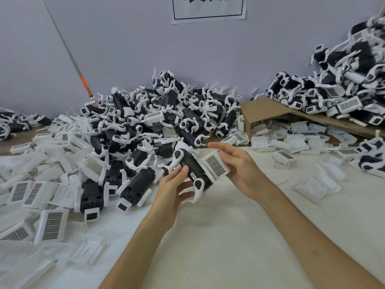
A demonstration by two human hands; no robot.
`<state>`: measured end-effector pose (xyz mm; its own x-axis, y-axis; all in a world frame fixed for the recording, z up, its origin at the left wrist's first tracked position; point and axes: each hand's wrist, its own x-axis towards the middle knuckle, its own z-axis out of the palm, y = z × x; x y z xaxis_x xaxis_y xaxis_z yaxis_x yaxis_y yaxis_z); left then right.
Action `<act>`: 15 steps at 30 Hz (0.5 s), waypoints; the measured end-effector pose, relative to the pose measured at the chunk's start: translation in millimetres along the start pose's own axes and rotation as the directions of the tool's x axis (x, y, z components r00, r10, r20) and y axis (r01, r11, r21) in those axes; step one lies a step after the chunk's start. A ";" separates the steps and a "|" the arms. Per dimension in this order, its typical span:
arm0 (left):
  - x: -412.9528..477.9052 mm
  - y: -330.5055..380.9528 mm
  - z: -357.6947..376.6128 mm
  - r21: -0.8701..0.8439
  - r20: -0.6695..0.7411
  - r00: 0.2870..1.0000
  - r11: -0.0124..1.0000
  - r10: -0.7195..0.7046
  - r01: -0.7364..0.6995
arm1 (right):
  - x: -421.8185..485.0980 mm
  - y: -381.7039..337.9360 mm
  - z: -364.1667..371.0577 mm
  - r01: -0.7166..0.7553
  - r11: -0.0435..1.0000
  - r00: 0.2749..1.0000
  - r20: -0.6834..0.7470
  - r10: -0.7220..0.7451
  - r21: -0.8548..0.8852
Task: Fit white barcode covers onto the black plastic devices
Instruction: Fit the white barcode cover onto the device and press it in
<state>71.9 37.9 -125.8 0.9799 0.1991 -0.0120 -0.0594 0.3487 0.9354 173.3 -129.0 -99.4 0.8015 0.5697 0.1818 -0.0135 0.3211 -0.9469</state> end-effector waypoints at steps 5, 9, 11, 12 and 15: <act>-0.7 -2.4 2.2 0.062 0.022 1.000 0.998 -0.016 0.014 | -1.0 4.6 11.0 -0.144 0.955 0.989 0.054 0.135 0.260; -2.2 -2.4 2.0 0.094 0.060 0.998 0.995 -0.029 0.024 | -2.1 8.6 19.7 -0.113 0.993 0.993 -0.025 0.114 0.037; -3.9 -1.9 2.8 0.125 0.114 0.993 0.992 -0.019 0.004 | -2.6 10.8 23.5 -0.137 0.990 0.990 -0.030 0.138 0.015; -4.7 -1.6 3.7 0.147 0.137 0.991 0.989 -0.012 -0.008 | -3.0 11.6 25.5 -0.146 0.989 0.989 -0.040 0.146 0.002; -5.9 -1.8 5.9 0.193 0.170 0.985 0.980 0.004 -0.037 | -4.7 11.7 29.8 -0.141 0.985 0.988 -0.083 0.133 -0.098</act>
<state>67.3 30.7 -125.3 0.9978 0.0417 0.0521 -0.0581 0.1576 0.9858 151.6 -105.5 -103.4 0.8393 0.5427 0.0312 -0.0677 0.1613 -0.9846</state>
